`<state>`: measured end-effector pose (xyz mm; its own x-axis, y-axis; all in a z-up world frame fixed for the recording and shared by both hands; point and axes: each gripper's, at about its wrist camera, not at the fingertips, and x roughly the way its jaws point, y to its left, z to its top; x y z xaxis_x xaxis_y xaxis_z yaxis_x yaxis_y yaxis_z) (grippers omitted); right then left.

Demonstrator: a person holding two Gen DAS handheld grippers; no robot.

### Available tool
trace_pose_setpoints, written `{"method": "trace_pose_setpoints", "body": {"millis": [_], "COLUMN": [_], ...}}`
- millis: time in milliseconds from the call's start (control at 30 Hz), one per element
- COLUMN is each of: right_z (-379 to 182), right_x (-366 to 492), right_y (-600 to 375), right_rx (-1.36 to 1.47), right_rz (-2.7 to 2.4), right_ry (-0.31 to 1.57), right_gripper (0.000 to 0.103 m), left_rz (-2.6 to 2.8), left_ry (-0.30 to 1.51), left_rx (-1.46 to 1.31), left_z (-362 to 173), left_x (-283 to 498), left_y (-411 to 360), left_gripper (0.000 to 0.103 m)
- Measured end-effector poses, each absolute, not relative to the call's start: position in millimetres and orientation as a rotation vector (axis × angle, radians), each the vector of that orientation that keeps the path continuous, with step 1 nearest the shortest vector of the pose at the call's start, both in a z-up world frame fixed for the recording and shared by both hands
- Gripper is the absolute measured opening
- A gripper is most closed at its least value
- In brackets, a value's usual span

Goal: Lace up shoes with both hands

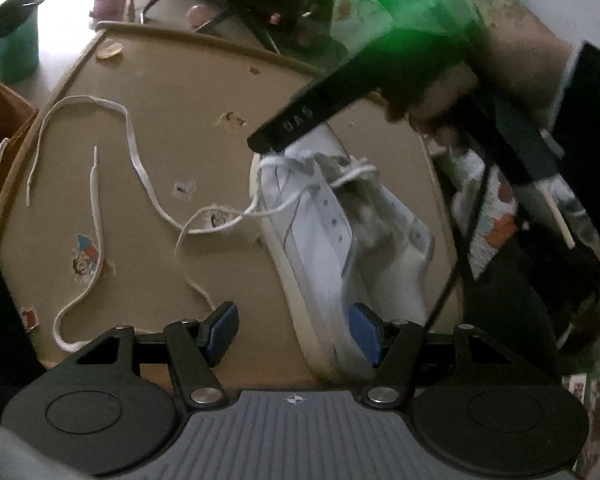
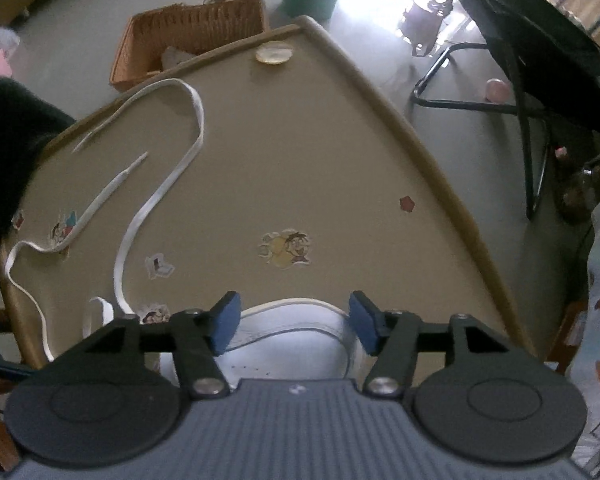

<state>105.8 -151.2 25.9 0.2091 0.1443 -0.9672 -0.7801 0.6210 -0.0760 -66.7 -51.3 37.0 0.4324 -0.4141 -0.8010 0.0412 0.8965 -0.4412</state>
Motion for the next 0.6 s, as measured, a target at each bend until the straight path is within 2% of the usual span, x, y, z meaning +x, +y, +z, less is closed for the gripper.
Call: {"method": "trace_pose_setpoints", "body": {"millis": [267, 300, 600], "right_z": [20, 20, 19], "right_x": [106, 106, 109], "right_y": [-165, -167, -201], "right_rx": [-0.553, -0.544, -0.421], "right_rz": [0.705, 0.703, 0.616], "right_ry": [1.151, 1.146, 1.143], "right_gripper": [0.070, 0.070, 0.070], "left_rz": [-0.304, -0.291, -0.250], "left_ry": [1.126, 1.127, 1.143], "left_rx": [-0.330, -0.314, -0.235], "left_z": [31, 29, 28], "left_x": [-47, -45, -31], "left_y": [-78, -80, -80], "left_gripper": [0.059, 0.056, 0.060]}}
